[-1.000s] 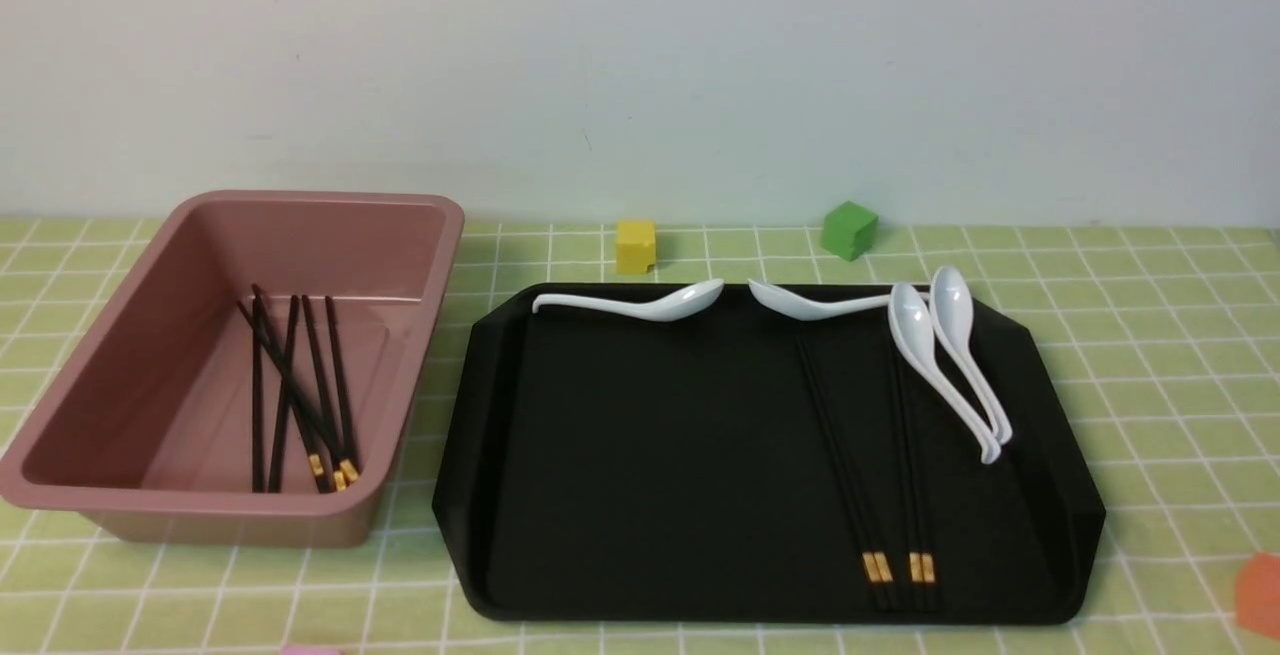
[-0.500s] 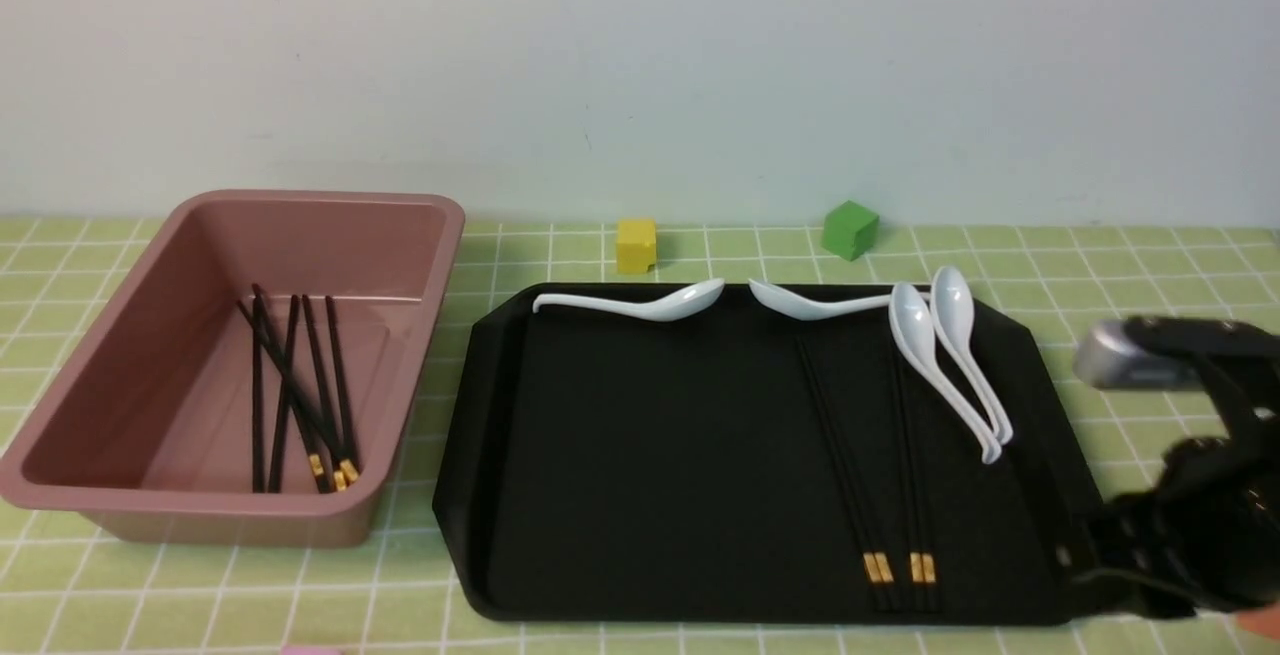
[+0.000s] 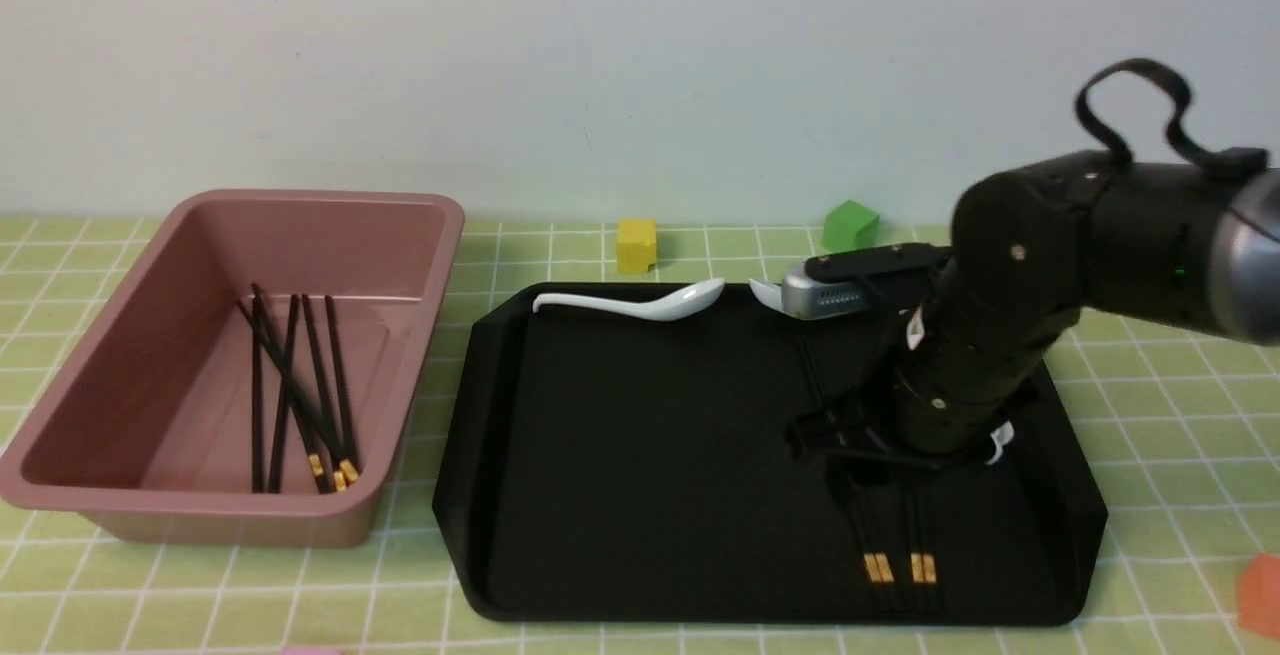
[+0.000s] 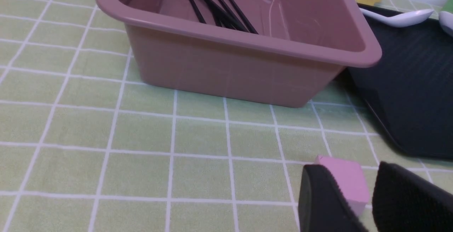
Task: On green tablecloth take chopsticks from black tray and put them in box.
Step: 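Move the gripper over the chopsticks on the black tray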
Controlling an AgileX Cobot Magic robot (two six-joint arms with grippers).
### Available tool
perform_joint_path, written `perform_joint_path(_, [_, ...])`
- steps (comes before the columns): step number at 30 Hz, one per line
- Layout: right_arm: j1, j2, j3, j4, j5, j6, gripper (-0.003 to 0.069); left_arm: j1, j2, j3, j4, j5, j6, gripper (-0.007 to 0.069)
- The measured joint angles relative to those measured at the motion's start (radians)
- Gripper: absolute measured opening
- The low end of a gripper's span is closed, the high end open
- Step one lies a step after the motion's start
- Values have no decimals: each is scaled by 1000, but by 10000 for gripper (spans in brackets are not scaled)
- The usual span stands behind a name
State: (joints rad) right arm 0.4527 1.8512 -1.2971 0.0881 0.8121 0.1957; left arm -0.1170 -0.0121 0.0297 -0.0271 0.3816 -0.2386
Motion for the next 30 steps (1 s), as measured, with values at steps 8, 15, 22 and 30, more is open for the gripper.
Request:
perform_joint_path(8, [0,138,-53,-22,-8,19,392,0,0,0,0,0,0,238])
perform_joint_path(15, [0,165,-59,-30,14,20,278,0,0,0,0,1,0,238])
perform_joint_path(22, [-1,169,-114,-28,131,22,134,0,0,0,0,2,0,238])
perform_joint_path(30, [-1,86,-298,93,357,-1,134,0,0,0,0,3,0,238])
